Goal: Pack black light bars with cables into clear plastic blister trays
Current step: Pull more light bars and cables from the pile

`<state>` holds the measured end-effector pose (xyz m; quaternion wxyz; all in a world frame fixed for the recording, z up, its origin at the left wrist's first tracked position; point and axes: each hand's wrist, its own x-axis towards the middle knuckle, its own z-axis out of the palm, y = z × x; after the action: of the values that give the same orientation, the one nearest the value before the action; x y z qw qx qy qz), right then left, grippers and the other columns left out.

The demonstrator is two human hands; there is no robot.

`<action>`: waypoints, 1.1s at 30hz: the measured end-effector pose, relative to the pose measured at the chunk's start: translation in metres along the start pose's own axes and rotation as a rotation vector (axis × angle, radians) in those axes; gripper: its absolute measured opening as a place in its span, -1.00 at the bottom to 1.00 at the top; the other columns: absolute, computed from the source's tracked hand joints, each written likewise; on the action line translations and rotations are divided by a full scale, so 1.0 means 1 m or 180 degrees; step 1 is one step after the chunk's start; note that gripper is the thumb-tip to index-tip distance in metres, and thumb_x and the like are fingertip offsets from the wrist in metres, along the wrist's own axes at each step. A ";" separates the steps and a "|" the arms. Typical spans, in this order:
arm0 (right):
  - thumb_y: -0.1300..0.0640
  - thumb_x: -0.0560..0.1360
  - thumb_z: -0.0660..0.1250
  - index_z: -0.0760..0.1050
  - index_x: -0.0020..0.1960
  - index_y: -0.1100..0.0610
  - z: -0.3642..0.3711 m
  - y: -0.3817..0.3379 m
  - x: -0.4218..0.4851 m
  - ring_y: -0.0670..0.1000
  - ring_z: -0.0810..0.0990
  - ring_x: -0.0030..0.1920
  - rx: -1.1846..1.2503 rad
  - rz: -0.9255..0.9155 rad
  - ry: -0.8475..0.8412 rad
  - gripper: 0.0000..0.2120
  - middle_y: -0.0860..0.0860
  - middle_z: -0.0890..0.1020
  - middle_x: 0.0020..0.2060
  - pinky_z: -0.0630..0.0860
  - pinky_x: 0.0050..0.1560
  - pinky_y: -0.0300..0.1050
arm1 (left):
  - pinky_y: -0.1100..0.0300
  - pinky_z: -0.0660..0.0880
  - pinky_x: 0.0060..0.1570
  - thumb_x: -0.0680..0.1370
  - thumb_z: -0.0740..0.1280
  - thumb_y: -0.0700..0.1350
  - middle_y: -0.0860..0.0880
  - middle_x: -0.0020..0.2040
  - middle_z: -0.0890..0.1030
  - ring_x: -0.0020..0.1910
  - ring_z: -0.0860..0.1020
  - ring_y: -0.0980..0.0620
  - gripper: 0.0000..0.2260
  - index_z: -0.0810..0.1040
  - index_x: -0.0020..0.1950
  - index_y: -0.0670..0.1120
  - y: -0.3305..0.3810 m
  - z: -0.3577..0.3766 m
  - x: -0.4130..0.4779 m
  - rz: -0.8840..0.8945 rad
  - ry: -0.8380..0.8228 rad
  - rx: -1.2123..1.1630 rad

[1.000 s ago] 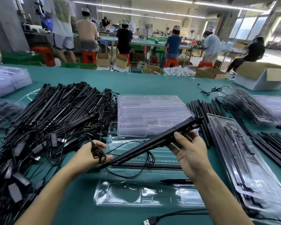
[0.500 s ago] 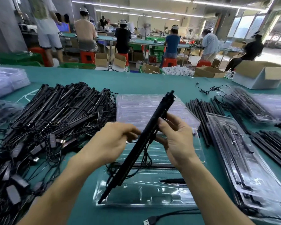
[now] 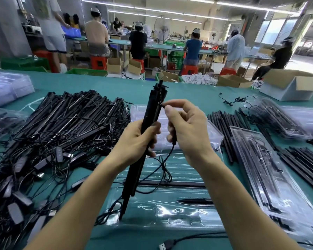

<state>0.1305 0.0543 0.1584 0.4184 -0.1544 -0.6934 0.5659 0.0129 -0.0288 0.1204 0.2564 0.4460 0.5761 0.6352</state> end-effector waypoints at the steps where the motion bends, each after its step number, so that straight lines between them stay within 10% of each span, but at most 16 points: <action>1: 0.16 0.59 0.32 0.52 0.07 0.08 0.001 -0.003 0.002 -0.07 0.40 -0.48 0.0021 0.0149 -0.0119 -0.92 -0.06 0.45 -0.47 0.39 -0.53 -0.18 | 0.16 0.50 -0.51 0.61 0.28 0.00 -0.01 -0.41 0.47 -0.46 0.47 0.05 -0.77 0.51 -0.14 -0.14 0.002 0.002 0.000 0.0102 0.0138 0.0056; 5: 0.16 0.51 0.43 0.45 0.21 0.11 -0.002 -0.002 0.000 -0.09 0.44 -0.49 0.0520 0.1194 -0.0728 -0.69 0.01 0.52 -0.32 0.29 -0.56 -0.29 | 0.21 0.33 -0.58 0.61 0.24 0.05 0.03 -0.46 0.42 -0.54 0.37 0.08 -0.75 0.43 -0.16 -0.10 0.010 0.001 0.001 0.0509 0.0536 -0.0134; 10: 0.32 0.55 0.32 0.57 -0.03 0.11 -0.001 0.034 -0.031 -0.06 0.48 -0.38 0.0114 0.1196 -0.1740 -0.87 -0.02 0.56 -0.37 0.41 -0.30 -0.21 | 0.29 0.25 -0.61 0.66 0.23 -0.01 0.07 -0.47 0.39 -0.57 0.29 0.11 -0.74 0.37 -0.20 -0.07 0.031 -0.010 0.001 0.0309 0.1082 -0.0991; 16: -0.14 0.62 0.17 0.62 -0.32 -0.01 0.004 0.091 -0.051 -0.13 0.40 -0.52 -0.2417 0.1096 -0.1896 -0.55 -0.09 0.41 -0.54 0.35 -0.43 -0.24 | 0.37 0.18 -0.65 0.66 0.19 0.06 0.11 -0.48 0.28 -0.60 0.21 0.22 -0.71 0.33 -0.22 -0.01 0.046 -0.042 0.007 -0.0529 0.0655 -0.2282; 23: -0.12 0.63 0.11 0.49 -0.33 0.13 -0.012 0.057 -0.009 0.06 0.62 -0.30 0.0929 0.1423 0.0476 -0.51 0.07 0.62 -0.37 0.60 -0.24 -0.03 | 0.36 0.14 -0.63 0.66 0.22 0.01 0.08 -0.47 0.27 -0.59 0.19 0.16 -0.78 0.43 -0.13 -0.05 0.010 -0.058 0.008 -0.0913 0.0924 -0.1077; 27: -0.23 0.60 0.05 0.39 -0.37 0.10 -0.041 0.016 -0.002 0.06 0.64 -0.31 0.2154 0.1242 -0.0018 -0.47 0.08 0.57 -0.33 0.58 -0.37 -0.05 | 0.30 0.15 -0.60 0.64 0.27 0.04 0.11 -0.47 0.32 -0.55 0.21 0.17 -0.81 0.43 -0.08 -0.03 -0.013 -0.063 0.008 -0.0792 0.1295 -0.0376; 33: -0.13 0.60 0.20 0.48 -0.22 0.09 -0.020 0.012 -0.017 -0.08 0.43 -0.50 0.1073 0.2336 -0.1071 -0.64 0.03 0.54 -0.38 0.30 -0.62 -0.31 | 0.33 0.14 -0.65 0.64 0.27 0.02 0.10 -0.49 0.28 -0.58 0.18 0.17 -0.78 0.44 -0.12 -0.08 -0.035 -0.072 0.005 -0.1273 0.1125 -0.0638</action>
<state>0.1523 0.0594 0.1405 0.0902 -0.2258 -0.5490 0.7996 -0.0581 -0.0536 0.0926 0.3150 0.1782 0.6228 0.6937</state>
